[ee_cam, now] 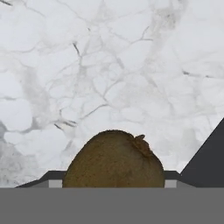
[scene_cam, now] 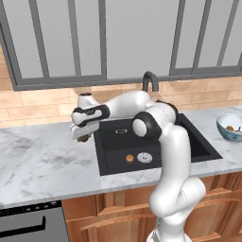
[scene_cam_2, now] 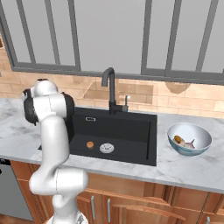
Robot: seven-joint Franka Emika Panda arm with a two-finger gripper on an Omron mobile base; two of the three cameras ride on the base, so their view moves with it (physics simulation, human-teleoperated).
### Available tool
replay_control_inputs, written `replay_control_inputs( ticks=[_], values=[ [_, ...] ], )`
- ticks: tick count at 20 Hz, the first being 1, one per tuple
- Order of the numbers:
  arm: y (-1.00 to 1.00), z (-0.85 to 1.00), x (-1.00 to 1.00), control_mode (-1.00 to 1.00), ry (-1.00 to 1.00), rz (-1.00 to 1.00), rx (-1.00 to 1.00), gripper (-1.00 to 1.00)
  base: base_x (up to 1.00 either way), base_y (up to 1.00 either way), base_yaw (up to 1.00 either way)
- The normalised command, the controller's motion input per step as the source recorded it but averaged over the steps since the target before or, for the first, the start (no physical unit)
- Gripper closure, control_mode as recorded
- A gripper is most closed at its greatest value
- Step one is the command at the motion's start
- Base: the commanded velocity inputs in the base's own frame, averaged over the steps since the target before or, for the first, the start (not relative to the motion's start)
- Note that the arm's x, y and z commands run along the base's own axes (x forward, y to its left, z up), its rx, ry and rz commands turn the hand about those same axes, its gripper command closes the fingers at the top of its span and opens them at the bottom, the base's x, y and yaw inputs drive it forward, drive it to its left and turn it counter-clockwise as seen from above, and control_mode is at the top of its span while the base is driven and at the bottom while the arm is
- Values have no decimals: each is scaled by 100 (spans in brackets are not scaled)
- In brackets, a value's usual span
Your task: There is a mixed pile of frozen fruits and vegetables on the counter. Locate all the frozen vegetables and place the items in a bowl on the counter. Take all the frozen fruits and defrost them in a running sink.
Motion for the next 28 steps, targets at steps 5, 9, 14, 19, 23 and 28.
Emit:
replay_control_inputs(
  ticks=[5,9,14,19,23,28],
  values=[
    [-39,25,-1,-100,1,-5,0,100,0,0,0],
    [-45,9,-9,-100,0,-6,0,100,0,0,0],
    [-44,-4,0,-100,0,-6,0,100,0,0,0],
    [-41,-13,11,-100,3,-5,0,100,0,0,0],
    [-44,-22,13,-100,3,-7,0,100,0,0,0],
    [-47,-21,20,-100,0,-4,0,100,0,0,0]
  ],
)
